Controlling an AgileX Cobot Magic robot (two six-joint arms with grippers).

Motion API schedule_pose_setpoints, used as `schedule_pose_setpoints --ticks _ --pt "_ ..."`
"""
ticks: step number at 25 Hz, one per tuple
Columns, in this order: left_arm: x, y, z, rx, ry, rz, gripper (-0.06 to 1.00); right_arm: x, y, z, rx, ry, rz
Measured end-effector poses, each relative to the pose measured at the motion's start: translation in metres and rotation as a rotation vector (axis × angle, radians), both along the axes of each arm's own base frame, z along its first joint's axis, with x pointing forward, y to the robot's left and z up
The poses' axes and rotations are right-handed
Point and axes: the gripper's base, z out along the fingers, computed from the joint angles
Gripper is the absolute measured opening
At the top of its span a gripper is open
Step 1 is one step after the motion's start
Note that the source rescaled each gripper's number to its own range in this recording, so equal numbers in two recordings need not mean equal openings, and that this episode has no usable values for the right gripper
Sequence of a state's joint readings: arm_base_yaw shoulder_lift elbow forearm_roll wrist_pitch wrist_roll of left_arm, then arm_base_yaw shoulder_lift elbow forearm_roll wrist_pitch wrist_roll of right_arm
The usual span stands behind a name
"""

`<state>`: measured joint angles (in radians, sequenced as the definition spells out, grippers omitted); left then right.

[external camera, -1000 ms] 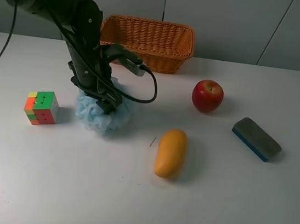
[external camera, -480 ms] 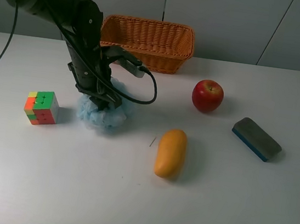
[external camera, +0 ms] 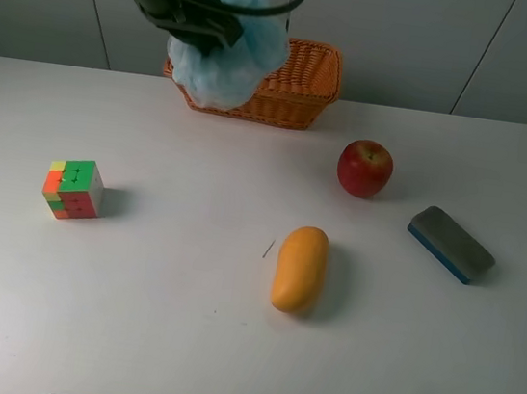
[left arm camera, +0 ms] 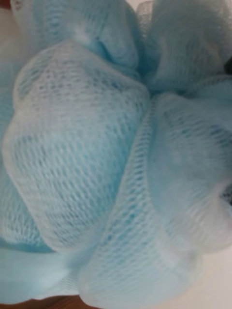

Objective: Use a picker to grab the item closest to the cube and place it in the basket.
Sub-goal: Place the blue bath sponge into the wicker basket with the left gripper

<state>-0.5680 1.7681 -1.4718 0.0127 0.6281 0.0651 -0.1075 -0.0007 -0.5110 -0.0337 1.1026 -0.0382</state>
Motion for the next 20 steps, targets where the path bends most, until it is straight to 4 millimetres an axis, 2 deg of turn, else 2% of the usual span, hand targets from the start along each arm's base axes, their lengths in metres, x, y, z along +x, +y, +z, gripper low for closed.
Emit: schedule_pose_setpoints --ticks 2,4,8,11,16,20 --pt "0.008 -0.004 0.015 -0.053 -0.097 -0.002 0.06 0.0 0.0 0.0 0.0 0.0 0.0" --pt "0.018 -0.011 0.021 -0.087 -0.174 -0.007 0.05 0.0 0.0 0.0 0.0 0.0 0.0" --pt "0.048 -0.028 0.008 -0.113 -0.234 -0.008 0.04 0.0 0.0 0.0 0.0 0.0 0.0" --pt "0.076 -0.039 -0.018 -0.101 -0.248 -0.006 0.02 0.0 0.0 0.0 0.0 0.0 0.0" --pt "0.119 -0.045 -0.064 -0.085 -0.24 0.025 0.02 0.0 0.0 0.0 0.0 0.0 0.0" --pt "0.139 -0.043 -0.098 -0.076 -0.205 0.056 0.01 0.0 0.0 0.0 0.0 0.0 0.0"
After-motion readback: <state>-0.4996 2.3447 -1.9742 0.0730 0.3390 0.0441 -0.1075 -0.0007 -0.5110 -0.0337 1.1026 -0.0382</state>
